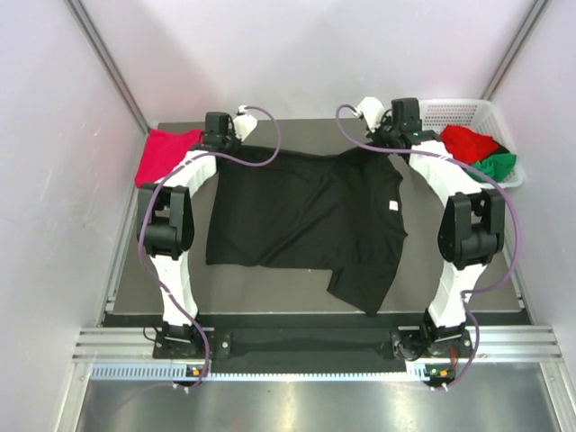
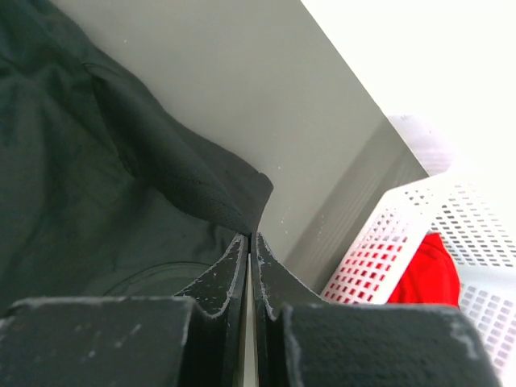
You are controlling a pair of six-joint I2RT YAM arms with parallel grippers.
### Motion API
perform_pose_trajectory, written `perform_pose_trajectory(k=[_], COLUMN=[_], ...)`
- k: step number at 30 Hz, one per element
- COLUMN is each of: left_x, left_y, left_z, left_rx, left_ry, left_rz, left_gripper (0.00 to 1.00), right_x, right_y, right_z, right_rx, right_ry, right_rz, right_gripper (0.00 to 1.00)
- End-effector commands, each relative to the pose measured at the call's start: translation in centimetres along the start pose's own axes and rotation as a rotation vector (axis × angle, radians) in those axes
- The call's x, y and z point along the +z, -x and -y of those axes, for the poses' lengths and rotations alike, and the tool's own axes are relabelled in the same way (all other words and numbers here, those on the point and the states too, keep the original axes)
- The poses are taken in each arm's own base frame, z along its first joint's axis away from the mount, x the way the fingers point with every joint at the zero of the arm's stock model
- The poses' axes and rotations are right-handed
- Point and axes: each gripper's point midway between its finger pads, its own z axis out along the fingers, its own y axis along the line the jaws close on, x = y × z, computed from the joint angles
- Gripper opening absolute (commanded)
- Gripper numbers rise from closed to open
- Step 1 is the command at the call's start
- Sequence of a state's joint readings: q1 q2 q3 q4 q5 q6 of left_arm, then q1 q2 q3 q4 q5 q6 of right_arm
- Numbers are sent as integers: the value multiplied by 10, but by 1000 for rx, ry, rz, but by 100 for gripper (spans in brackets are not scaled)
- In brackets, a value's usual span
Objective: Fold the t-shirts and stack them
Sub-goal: Fold the tshirt
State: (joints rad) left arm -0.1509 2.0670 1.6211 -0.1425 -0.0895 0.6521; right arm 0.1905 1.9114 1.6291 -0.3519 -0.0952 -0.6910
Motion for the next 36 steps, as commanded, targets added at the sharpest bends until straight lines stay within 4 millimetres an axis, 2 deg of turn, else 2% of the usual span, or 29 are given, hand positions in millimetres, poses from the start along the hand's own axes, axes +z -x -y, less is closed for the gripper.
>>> perform_pose_trajectory(k=[1,5,9,14,25,36], left_x=[-21,-24,-28,-31,-40,-51], left_y=[38,37,36,20,7,-32], left_z=[-32,-30,-20,-6,-16,10], left_rx=[-19,-8,-14,-19,-49,-26], left_ry=[63,52,-3,-53,-20,-69], left_rz=[103,102,101,52,24,-57], left_gripper=[0,0,0,0,0,0], right_x=[-36,-48,-60,-70,-80,-93], right_y=[21,17,11,10,-4,-19], right_z=[28,30,25,17,-7,-35], right_rx=[29,41,58,82,124,186], right_ry=[-74,-79,-73,-58,3,63], right_rz=[66,64,59,61,49,32], right_gripper=[0,0,0,0,0,0])
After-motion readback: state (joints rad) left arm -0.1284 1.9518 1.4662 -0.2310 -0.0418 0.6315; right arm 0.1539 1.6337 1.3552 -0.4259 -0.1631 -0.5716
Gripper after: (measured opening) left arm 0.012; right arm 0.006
